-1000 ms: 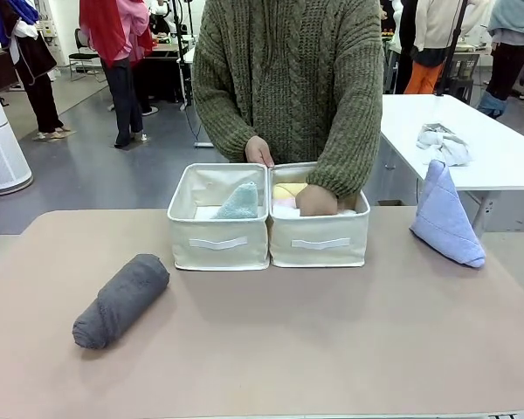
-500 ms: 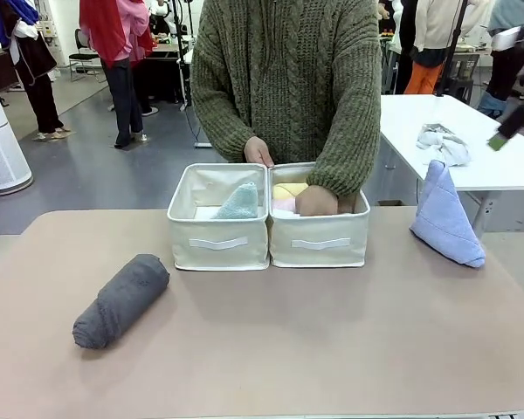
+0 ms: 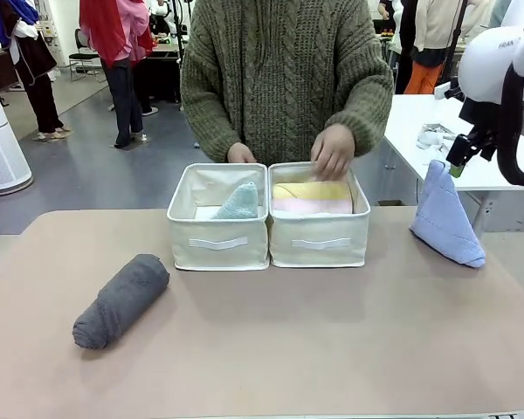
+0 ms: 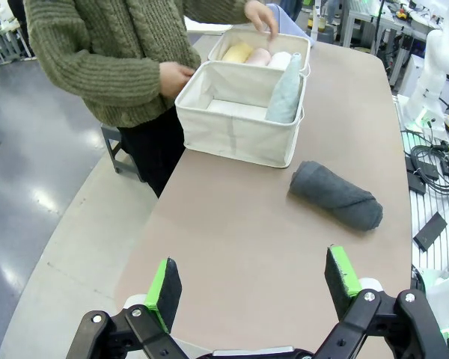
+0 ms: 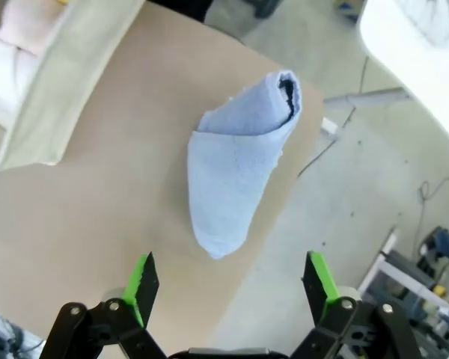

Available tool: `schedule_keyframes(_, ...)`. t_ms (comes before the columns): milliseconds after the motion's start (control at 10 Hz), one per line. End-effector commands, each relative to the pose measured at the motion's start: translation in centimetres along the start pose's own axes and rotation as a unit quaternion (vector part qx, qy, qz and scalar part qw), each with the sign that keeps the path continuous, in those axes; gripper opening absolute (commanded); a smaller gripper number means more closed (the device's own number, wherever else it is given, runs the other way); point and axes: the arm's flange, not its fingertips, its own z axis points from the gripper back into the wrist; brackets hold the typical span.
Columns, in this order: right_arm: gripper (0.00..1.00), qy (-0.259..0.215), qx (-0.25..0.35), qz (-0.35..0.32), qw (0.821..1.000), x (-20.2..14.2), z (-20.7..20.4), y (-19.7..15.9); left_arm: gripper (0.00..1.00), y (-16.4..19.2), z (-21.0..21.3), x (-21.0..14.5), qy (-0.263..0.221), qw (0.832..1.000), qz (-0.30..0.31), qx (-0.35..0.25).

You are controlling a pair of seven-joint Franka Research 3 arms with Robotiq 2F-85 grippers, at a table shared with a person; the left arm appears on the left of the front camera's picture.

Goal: Sort the towels based on their folding style.
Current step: Pick up another triangle-folded towel from the table and place it in the left Fabric basket.

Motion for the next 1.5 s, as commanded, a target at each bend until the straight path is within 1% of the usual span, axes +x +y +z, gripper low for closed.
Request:
schedule_keyframes(0, 1.00, -0.006, 0.054, 0.018, 0.998, -0.4, 2.7, 1.0, 1.00, -0.1, 0.1, 0.1, 0.001, 1.000, 0.000, 0.002)
schedule_keyframes(100, 1.00, 0.000, 0.000, 0.000, 1.000, 0.0, 0.0, 0.0, 1.00, -0.1, 0.1, 0.1, 0.001, 1.000, 0.000, 0.002)
schedule_keyframes(500, 1.00, 0.000, 0.000, 0.000, 1.000, 0.0, 0.0, 0.0, 1.00, -0.1, 0.1, 0.1, 0.001, 1.000, 0.000, 0.002)
schedule_keyframes(600, 1.00, 0.002, 0.012, 0.003, 1.000, 0.0, 0.5, -0.1, 1.00, -0.1, 0.1, 0.1, 0.001, 1.000, 0.000, 0.002)
schedule_keyframes(700, 1.00, -0.015, 0.029, -0.007, 0.999, 1.8, 0.3, -1.6, 1.00, -0.1, 0.1, 0.1, 0.001, 1.000, 0.000, 0.002)
schedule_keyframes(900, 1.00, -0.014, 0.046, -0.015, 0.999, 3.9, -1.0, -3.8, 1.00, -0.1, 0.1, 0.1, 0.001, 1.000, 0.000, 0.002)
schedule_keyframes(1000, 1.00, -0.013, 0.043, -0.017, 0.999, 4.9, -2.0, -4.8, 1.00, -0.1, 0.1, 0.1, 0.001, 1.000, 0.000, 0.002)
schedule_keyframes(1200, 1.00, 0.002, 0.061, -0.015, 0.998, 6.4, -3.8, -6.5, 1.00, -0.1, 0.1, 0.1, 0.001, 1.000, 0.000, 0.002)
schedule_keyframes(1400, 1.00, 0.036, 0.082, -0.021, 0.996, 7.2, -5.0, -7.8, 1.00, -0.1, 0.1, 0.1, 0.001, 1.000, 0.000, 0.002)
